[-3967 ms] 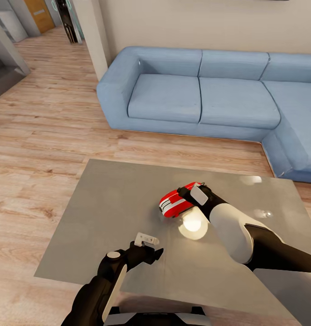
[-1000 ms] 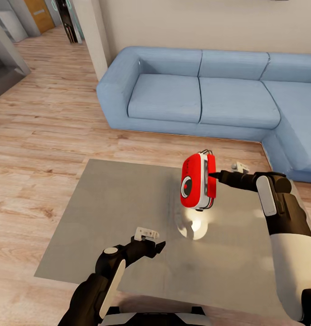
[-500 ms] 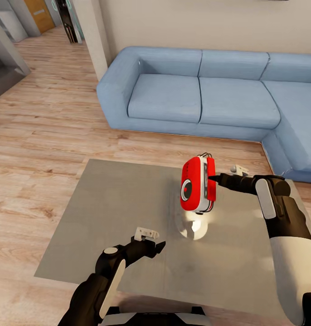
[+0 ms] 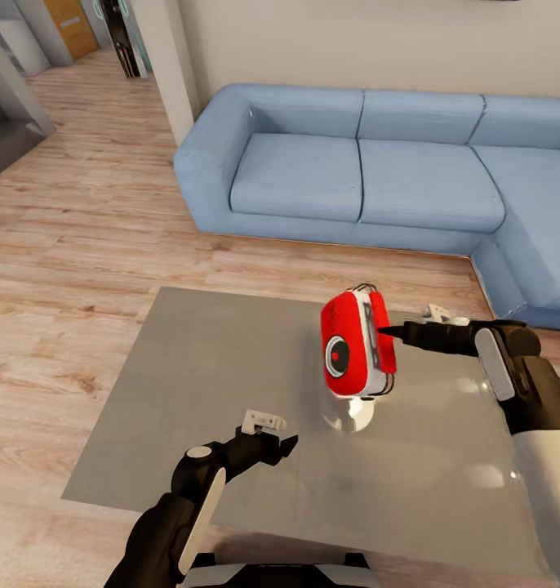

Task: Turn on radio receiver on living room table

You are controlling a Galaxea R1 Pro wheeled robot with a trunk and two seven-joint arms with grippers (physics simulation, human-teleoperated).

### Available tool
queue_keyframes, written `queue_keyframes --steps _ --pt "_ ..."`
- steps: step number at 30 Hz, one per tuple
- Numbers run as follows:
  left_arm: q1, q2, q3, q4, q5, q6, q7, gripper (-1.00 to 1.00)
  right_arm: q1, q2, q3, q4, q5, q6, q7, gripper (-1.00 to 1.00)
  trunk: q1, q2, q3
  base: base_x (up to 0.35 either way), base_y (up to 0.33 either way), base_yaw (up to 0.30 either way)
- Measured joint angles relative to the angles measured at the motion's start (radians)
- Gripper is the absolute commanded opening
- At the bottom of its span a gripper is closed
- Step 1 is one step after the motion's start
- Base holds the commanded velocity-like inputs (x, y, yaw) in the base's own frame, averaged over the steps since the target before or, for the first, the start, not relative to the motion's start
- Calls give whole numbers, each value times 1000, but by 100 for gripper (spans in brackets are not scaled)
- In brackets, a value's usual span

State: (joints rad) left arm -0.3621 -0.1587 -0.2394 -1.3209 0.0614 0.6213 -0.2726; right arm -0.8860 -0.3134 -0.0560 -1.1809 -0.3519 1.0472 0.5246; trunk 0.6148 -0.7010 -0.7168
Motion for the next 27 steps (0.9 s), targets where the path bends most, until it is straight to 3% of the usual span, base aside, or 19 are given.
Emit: queue_keyframes --steps 3,6,8,13,18,23,27 --pt "0 0 0 0 0 0 0 100 0 -75 74 62 30 -103 176 -100 0 0 0 0 0 0" --pt "0 -1 0 1 0 0 0 100 0 -110 122 128 18 -194 283 -100 0 0 0 0 0 0" --pt "0 -1 0 0 0 0 0 100 0 -120 135 148 33 -228 310 -100 0 0 0 0 0 0" --pt "0 -1 0 -1 1 0 0 100 -1 -125 144 170 74 -252 337 -100 0 0 0 0 0 0" --pt "0 -2 0 -30 2 18 0 100 0 -125 140 177 75 -254 329 -100 0 0 0 0 0 0" --pt "-8 -14 -1 -141 2 184 -2 100 0 -127 142 181 89 -258 329 -100 0 0 0 0 0 0" --pt "-57 -16 -2 -163 8 285 -2 100 0 -121 145 182 177 -261 336 -100 0 0 0 0 0 0"
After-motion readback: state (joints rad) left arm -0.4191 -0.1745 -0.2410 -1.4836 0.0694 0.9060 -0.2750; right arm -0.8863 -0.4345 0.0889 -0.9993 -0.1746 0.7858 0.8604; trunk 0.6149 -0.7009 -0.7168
